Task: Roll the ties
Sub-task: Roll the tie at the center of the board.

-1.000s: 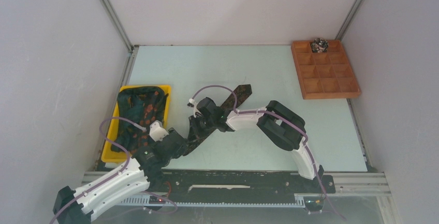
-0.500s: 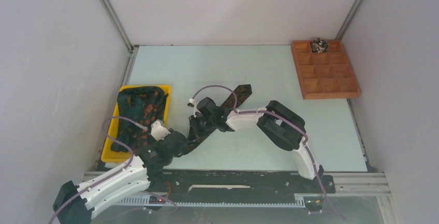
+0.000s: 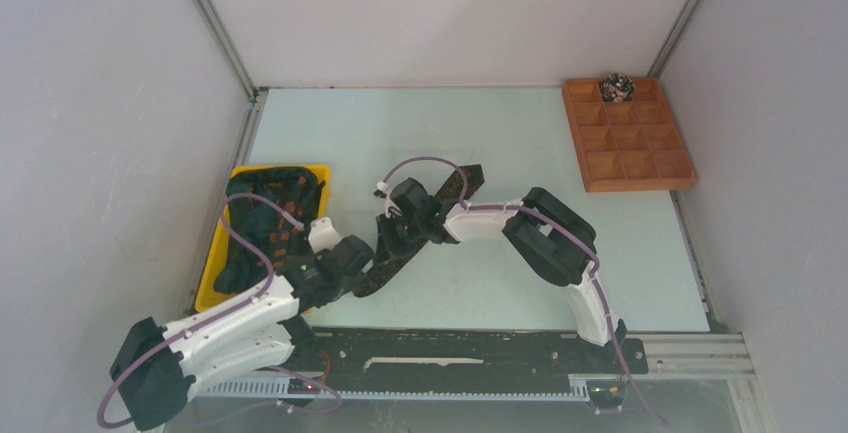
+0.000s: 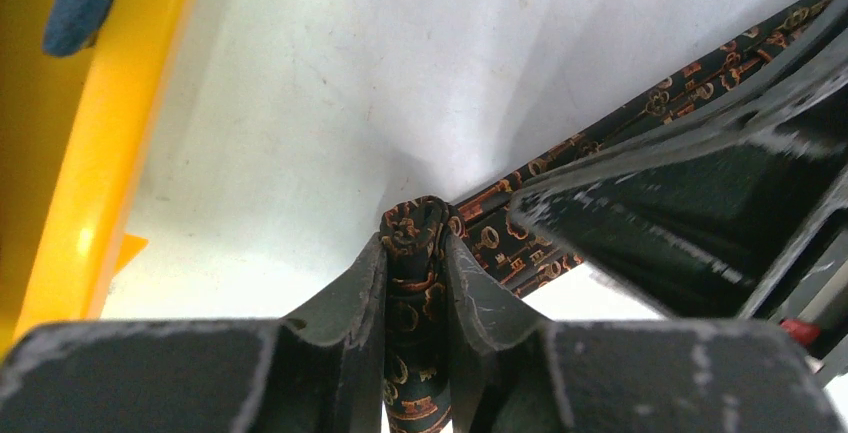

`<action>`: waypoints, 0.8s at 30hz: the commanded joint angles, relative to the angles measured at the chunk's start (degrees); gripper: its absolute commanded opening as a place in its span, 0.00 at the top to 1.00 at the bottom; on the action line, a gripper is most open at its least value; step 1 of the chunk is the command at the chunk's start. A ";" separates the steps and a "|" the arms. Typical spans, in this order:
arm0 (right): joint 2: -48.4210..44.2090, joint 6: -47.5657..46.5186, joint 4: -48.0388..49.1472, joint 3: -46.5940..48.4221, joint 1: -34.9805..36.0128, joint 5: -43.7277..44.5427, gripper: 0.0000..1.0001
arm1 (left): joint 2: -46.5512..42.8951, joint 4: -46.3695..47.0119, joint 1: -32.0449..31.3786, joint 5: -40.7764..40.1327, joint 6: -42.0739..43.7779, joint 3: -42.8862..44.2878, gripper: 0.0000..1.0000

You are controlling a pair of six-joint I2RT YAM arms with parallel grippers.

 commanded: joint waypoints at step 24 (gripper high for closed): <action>-23.97 -6.87 -11.88 -16.53 -22.73 6.96 0.85 | 43.26 -30.77 -7.36 0.54 7.85 35.44 0.90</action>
